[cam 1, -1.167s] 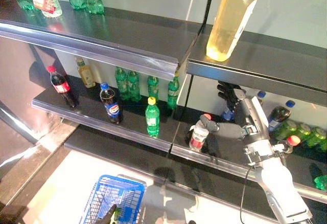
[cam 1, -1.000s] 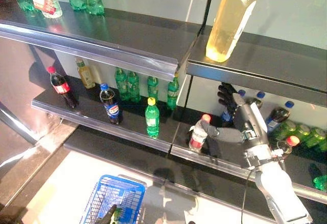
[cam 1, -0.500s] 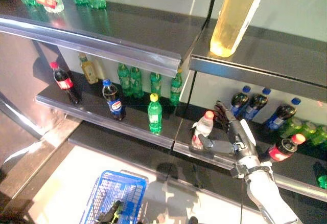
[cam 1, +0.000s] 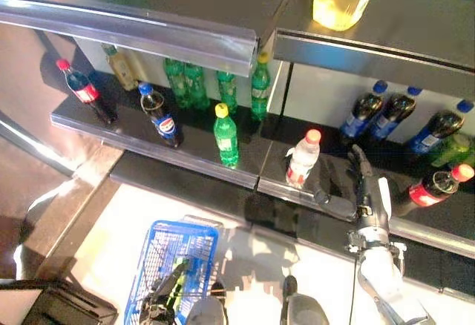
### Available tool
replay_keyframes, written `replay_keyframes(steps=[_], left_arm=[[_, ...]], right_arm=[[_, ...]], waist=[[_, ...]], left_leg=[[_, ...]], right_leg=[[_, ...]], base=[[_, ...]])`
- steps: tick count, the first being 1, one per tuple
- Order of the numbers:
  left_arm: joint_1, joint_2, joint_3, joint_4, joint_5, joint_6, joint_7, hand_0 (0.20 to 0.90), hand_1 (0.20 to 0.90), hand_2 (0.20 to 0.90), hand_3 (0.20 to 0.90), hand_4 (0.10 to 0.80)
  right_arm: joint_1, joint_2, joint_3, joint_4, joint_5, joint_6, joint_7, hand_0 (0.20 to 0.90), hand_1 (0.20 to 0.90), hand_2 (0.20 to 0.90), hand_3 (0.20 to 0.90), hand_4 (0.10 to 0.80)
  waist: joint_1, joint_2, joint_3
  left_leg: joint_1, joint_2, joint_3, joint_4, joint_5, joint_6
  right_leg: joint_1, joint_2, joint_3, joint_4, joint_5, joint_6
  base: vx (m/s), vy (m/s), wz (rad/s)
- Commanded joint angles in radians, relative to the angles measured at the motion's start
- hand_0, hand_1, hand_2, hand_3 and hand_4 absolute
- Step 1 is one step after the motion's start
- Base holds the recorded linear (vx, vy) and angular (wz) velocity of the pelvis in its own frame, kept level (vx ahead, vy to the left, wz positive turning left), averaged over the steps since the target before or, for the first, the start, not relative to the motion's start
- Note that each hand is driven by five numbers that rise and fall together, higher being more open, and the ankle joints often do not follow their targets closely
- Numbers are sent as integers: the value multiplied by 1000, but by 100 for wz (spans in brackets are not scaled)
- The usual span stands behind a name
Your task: Pick up the drink and place into the basket.
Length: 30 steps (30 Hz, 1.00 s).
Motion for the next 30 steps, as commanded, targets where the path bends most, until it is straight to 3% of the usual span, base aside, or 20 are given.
replay_keyframes(steps=[1,10,16,30], left_arm=[[92,5,-96,-35,-19,-5,4,300,300,300,200,100],[48,29,-158,-83,-62,-1,-2,300,300,300,200,100],[15,39,-158,-91,-65,5,-2,300,300,300,200,100],[2,51,-157,-117,-28,44,-27,300,300,300,200,100]], right_arm=[[-123,-13,-7,-84,-30,-111,-52,900,900,900,900,800],[-312,-20,29,-6,-13,-118,-121,900,900,900,900,800],[-437,-4,28,61,-3,-121,-210,900,900,900,900,800],[-690,-23,-48,309,88,-144,-264,900,900,900,900,800]], waist=[[28,-5,7],[61,18,115],[80,31,166],[140,57,167]], left_leg=[[-105,19,-39,183,-39,-19],[-221,0,-90,260,-15,-17],[-261,-5,-108,279,9,-18],[-319,-15,-132,322,27,-22]], right_leg=[[-16,-81,-40,142,-72,33],[-110,-94,-36,219,-68,19],[-136,-95,-45,239,-65,14],[-140,-104,-81,254,-71,5]], base=[[0,0,0],[-67,14,4],[-49,10,3],[10,7,5]])
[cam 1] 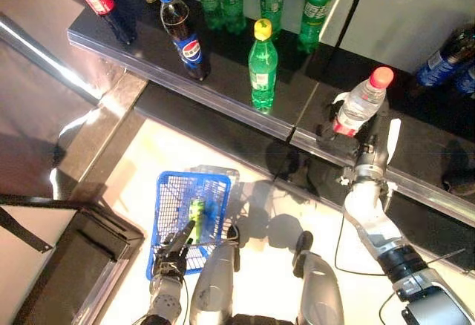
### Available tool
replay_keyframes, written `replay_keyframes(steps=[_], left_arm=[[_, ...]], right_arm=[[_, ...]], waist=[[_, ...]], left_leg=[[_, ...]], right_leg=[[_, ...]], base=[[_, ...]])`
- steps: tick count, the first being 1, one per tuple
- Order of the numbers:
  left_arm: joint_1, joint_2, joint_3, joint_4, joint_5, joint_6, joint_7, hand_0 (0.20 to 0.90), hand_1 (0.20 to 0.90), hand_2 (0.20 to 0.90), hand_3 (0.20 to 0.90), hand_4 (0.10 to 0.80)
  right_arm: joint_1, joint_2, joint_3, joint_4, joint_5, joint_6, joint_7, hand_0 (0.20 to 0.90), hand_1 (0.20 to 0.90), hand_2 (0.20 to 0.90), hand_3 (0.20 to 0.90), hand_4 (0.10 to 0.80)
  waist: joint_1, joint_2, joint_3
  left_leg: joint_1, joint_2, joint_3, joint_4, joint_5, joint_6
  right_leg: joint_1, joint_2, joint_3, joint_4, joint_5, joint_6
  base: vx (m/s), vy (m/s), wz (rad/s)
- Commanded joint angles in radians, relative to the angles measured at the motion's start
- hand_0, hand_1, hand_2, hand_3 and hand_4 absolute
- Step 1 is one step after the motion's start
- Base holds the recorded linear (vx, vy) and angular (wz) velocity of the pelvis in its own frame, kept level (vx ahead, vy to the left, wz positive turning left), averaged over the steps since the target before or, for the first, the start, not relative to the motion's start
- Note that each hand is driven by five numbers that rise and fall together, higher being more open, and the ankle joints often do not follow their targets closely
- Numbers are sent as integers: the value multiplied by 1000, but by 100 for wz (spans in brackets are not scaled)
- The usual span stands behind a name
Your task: Pick up the drink and place into the basket.
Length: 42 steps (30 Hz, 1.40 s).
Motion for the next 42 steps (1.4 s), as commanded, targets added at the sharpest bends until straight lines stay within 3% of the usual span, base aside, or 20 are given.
replay_keyframes(steps=[1,4,5,6,7,8,18,28,29,31,36,42], left_arm=[[151,27,-66,-35,67,42,-16,300,300,300,200,100],[147,32,-65,-34,69,51,-15,300,300,300,200,100],[147,33,-65,-35,70,57,-13,300,300,300,200,100],[149,34,-65,-35,70,59,-15,300,300,300,200,100],[151,35,-64,-35,71,61,-15,300,300,300,200,100],[152,35,-63,-34,73,62,-16,300,300,300,200,100],[184,23,-45,-31,77,47,-34,300,300,300,200,100],[252,15,17,-136,81,3,-93,300,300,300,200,100],[259,16,24,-150,68,-20,-144,300,300,300,200,100],[281,24,41,-250,39,27,-100,300,300,300,200,100],[334,57,30,-465,39,27,-89,300,300,300,200,100],[350,126,16,-704,15,76,-63,300,300,300,200,100]], right_arm=[[-155,-36,-86,-52,10,-128,-51,900,900,900,900,800],[-200,-43,-96,-22,26,-128,-56,900,900,900,900,800],[-225,-47,-102,-7,31,-124,-57,820,820,820,807,707],[-234,-50,-104,-4,35,-118,-57,545,545,545,485,385],[-239,-52,-106,-3,36,-116,-59,328,328,328,233,133],[-246,-54,-109,-2,33,-112,-63,300,300,300,200,100],[-204,-46,-152,-15,35,-89,-82,300,300,300,200,100],[17,-4,-205,-243,-65,-58,8,300,300,300,200,100],[37,2,-206,-264,-92,-85,59,300,300,300,200,100],[131,-30,-199,-397,-82,-45,102,300,300,300,200,100],[259,-36,-169,-587,-32,-52,262,300,300,300,200,100],[308,-28,-73,-730,92,-59,448,300,300,300,200,100]], waist=[[28,-2,-10],[38,0,-10],[43,1,-10],[46,2,-10],[47,2,-10],[49,2,-10],[46,-1,-10],[6,-5,-49],[3,-6,-53],[-8,-3,-101],[-10,-6,-173],[1,-6,-219]], left_leg=[[-65,-2,-72,82,62,-36],[-77,-4,-74,104,53,-34],[-83,-5,-76,119,50,-33],[-86,-5,-77,127,47,-32],[-86,-5,-77,131,47,-32],[-89,-6,-76,141,44,-31],[-85,-6,-68,213,19,-24],[20,2,-55,182,47,-35],[30,3,-52,178,47,-36],[72,6,-47,133,71,-44],[151,19,-55,66,100,-52],[211,31,-61,-5,140,-58]], right_leg=[[67,-46,-32,62,-45,20],[63,-47,-37,77,-52,18],[62,-48,-40,89,-57,16],[61,-48,-40,96,-60,14],[61,-48,-40,100,-62,14],[60,-48,-41,109,-67,12],[60,-54,-35,196,-109,-3],[154,-44,-13,197,-135,-6],[163,-43,-11,196,-139,-4],[200,-29,-6,162,-142,-3],[277,9,-11,111,-156,-11],[329,43,-17,55,-155,-14]], base=[[16,7,7],[8,3,2],[28,11,5],[30,15,4],[0,0,0],[0,0,0],[14,15,2],[49,22,0],[52,4,-2],[131,33,-4],[94,-29,-13],[3,-33,-3]])
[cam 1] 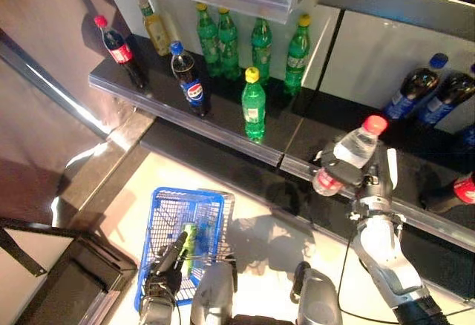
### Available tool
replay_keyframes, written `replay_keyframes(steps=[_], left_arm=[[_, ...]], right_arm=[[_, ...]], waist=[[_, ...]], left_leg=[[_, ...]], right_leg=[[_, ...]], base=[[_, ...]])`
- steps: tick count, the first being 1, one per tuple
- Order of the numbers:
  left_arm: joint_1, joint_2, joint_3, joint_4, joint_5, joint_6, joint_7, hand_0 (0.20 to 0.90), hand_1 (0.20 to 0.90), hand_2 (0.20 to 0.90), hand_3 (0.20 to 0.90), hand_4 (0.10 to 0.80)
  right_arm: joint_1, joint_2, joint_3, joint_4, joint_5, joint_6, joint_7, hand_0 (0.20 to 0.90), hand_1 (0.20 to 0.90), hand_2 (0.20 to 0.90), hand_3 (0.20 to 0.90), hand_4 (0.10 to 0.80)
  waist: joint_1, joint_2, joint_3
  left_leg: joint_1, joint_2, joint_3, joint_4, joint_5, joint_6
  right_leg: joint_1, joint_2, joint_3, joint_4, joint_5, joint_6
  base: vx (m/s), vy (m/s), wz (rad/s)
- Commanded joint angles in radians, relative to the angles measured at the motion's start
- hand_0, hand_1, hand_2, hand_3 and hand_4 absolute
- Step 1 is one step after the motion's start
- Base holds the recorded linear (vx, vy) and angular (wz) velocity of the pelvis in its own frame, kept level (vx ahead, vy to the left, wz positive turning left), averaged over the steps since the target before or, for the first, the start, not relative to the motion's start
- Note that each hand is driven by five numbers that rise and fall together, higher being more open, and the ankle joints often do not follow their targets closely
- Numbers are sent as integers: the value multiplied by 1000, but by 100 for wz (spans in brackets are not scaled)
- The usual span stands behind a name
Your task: Pick up the drink and place into the basket.
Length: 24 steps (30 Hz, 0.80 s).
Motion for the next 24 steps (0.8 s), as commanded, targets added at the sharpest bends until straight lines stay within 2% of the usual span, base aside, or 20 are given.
replay_keyframes(steps=[1,6,11,16,24], left_arm=[[59,116,-44,-304,9,-16,-70,300,300,300,200,100],[45,155,-68,-451,5,-26,-69,300,300,300,200,100],[22,193,-85,-564,12,-41,-106,300,300,300,200,100],[-11,226,-95,-705,21,-42,-150,300,300,300,200,100],[-31,247,-65,-839,2,-31,-206,300,300,300,200,100]], right_arm=[[-105,-40,31,-243,53,-153,146,300,300,300,200,100],[-148,-22,130,-295,104,-162,219,300,300,300,200,100],[-222,10,215,-307,114,-167,224,300,300,300,200,100],[-297,72,295,-319,75,-145,180,300,300,300,200,100],[-338,132,346,-327,1,-112,110,300,300,300,200,100]], waist=[[13,-7,-220],[31,-5,-233],[57,-2,-238],[100,-1,-244],[154,-6,-253]], left_leg=[[-51,11,-66,17,200,-18],[-50,13,-76,-7,232,-23],[-55,7,-91,-24,254,-25],[-68,-14,-126,-42,257,-23],[-85,-49,-171,-56,237,-22]], right_leg=[[131,40,-17,-64,-29,-8],[146,50,-26,-96,-23,-11],[155,53,-44,-113,-17,-14],[166,47,-72,-140,-4,-12],[175,34,-116,-168,9,-6]], base=[[0,0,0],[-54,-13,1],[-50,-7,8],[-16,3,9],[-9,5,18]])
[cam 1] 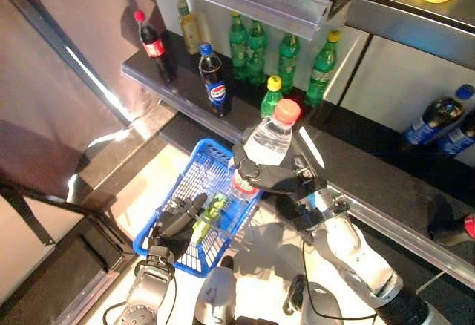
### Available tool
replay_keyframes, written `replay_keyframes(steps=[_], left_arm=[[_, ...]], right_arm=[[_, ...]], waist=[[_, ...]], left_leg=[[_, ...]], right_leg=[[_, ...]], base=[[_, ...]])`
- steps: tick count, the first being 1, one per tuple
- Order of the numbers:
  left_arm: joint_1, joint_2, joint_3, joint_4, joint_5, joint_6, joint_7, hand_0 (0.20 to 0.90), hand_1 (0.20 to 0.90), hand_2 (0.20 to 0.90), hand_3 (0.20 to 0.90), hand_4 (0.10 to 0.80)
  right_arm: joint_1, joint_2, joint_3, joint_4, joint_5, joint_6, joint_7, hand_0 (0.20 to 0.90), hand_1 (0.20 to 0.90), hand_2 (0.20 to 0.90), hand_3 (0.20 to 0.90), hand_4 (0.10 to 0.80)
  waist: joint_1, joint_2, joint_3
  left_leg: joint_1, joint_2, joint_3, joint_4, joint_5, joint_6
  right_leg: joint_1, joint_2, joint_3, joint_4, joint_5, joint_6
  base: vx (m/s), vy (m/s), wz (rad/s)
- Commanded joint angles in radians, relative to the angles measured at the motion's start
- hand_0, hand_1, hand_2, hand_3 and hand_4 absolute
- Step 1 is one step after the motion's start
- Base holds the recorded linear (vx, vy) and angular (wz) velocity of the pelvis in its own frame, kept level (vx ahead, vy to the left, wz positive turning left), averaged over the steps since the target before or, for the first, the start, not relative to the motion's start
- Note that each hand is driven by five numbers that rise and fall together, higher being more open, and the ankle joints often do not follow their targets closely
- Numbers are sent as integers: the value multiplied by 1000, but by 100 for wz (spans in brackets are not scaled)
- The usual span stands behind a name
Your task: Pick up the drink and place into the basket.
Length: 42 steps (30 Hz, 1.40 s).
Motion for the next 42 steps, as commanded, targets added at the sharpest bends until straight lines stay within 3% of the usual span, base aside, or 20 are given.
replay_keyframes(steps=[1,9,13,21,31,42], left_arm=[[-73,87,43,-304,4,-121,-204,300,300,300,200,100],[-87,73,51,-379,-39,-64,-313,300,300,300,200,100],[-110,73,47,-424,-22,-46,-434,300,300,300,200,100],[-178,142,83,-458,66,-51,-502,300,300,300,200,100],[-190,195,145,-496,96,-148,-622,300,300,300,200,100],[-233,209,173,-560,-28,-184,-719,300,300,300,200,100]], right_arm=[[-164,126,27,-158,-76,-111,-40,300,300,300,200,100],[-205,201,58,-111,-115,-64,-107,300,300,300,200,100],[-212,230,78,-68,-131,-33,-127,300,300,300,200,100],[-201,264,102,1,-87,-13,-153,300,300,300,200,100],[-174,282,106,85,-110,0,-159,300,300,300,200,100],[-146,325,96,246,-51,-27,-204,300,300,300,200,100]], waist=[[46,-23,-198],[84,-26,-211],[98,-25,-221],[108,-18,-244],[125,-9,-269],[151,-17,-287]], left_leg=[[-83,-63,-88,51,161,15],[-91,-88,-116,64,140,18],[-91,-97,-127,62,132,17],[-95,-110,-137,67,126,12],[-98,-125,-148,65,117,12],[-103,-135,-167,72,109,7]], right_leg=[[172,23,-29,-164,39,23],[184,13,-58,-169,37,22],[192,7,-72,-176,36,24],[199,-7,-93,-168,25,28],[204,-18,-109,-168,18,30],[217,-22,-135,-160,6,30]], base=[[-12,-5,17],[8,6,16],[18,26,11],[26,44,12],[17,45,5],[5,11,4]])
